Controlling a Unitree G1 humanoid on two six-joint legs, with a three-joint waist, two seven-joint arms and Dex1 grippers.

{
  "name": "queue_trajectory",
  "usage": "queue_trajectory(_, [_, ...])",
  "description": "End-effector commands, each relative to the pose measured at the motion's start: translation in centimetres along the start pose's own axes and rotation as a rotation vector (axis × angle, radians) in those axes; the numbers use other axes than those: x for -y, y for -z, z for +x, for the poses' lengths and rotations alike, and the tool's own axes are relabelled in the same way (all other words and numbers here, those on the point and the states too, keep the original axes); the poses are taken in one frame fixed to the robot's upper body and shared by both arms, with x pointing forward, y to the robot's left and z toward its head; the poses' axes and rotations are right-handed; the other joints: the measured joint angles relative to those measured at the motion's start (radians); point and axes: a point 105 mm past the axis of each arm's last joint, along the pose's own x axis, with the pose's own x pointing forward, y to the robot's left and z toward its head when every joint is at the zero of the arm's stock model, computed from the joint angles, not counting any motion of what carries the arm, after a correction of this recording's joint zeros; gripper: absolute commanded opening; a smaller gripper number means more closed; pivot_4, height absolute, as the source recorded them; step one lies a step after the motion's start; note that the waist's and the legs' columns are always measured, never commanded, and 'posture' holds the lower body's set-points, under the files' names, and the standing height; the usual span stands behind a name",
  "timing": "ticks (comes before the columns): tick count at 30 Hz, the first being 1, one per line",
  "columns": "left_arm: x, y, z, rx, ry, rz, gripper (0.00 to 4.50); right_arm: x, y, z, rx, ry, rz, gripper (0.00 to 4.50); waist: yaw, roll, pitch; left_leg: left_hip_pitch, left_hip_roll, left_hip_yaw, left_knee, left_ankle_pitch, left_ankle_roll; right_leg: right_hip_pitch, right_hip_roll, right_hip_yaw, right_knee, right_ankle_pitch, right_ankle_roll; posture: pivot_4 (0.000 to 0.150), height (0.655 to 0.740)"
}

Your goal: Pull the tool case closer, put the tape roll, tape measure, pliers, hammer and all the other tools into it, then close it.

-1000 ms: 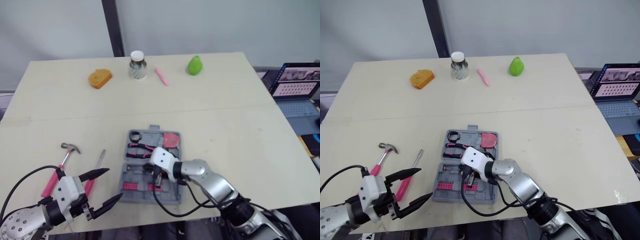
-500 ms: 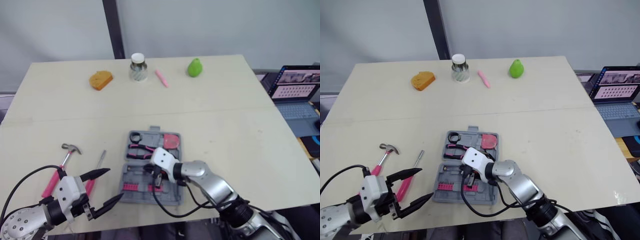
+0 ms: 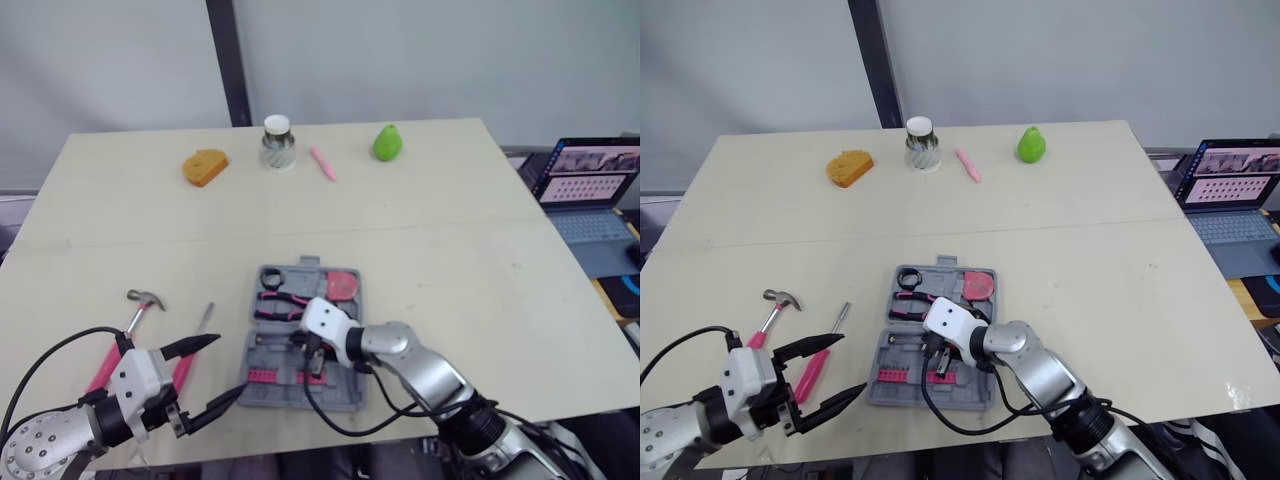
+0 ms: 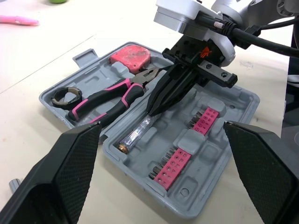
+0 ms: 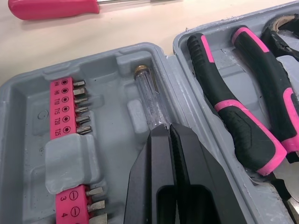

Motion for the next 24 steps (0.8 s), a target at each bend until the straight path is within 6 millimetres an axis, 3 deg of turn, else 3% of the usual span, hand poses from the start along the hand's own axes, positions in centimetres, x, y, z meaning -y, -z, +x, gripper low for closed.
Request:
queue_trajectory(1, [-0.2,-0.1,0.0,0.001,0.000,0.008,4.50,-1.2,5.5,0.1,-0.216,-0.041,0.088,0.11,0.000,0.001,-0.001,0.000,0.000,0.000,0.000,0.000,0.000,0.000,0.000,0.000,0.000,0.000,0.000,0.150,0.7400])
queue_trajectory(7, [-0.3,-0.1,-0.1,0.000,0.000,0.008,4.50,-1.4,6.3,-0.1,-0.258,-0.046,0.113,0.11,0.000,0.004,-0.004,0.012,0.000,0.000,-0.004,-0.003,0.000,0.013,0.000,-0.001,-0.007,0.000,-0.001,0.150,0.7400])
queue_trajectory(24, [-0.8,-0.1,0.2,0.000,0.000,0.014,4.50,-2.0,7.9,-0.2,-0.347,-0.064,0.131,0.11,-0.001,0.005,-0.015,0.013,0.001,0.000,-0.003,-0.007,0.003,0.013,0.000,-0.001,-0.008,0.000,-0.001,0.150,0.7400])
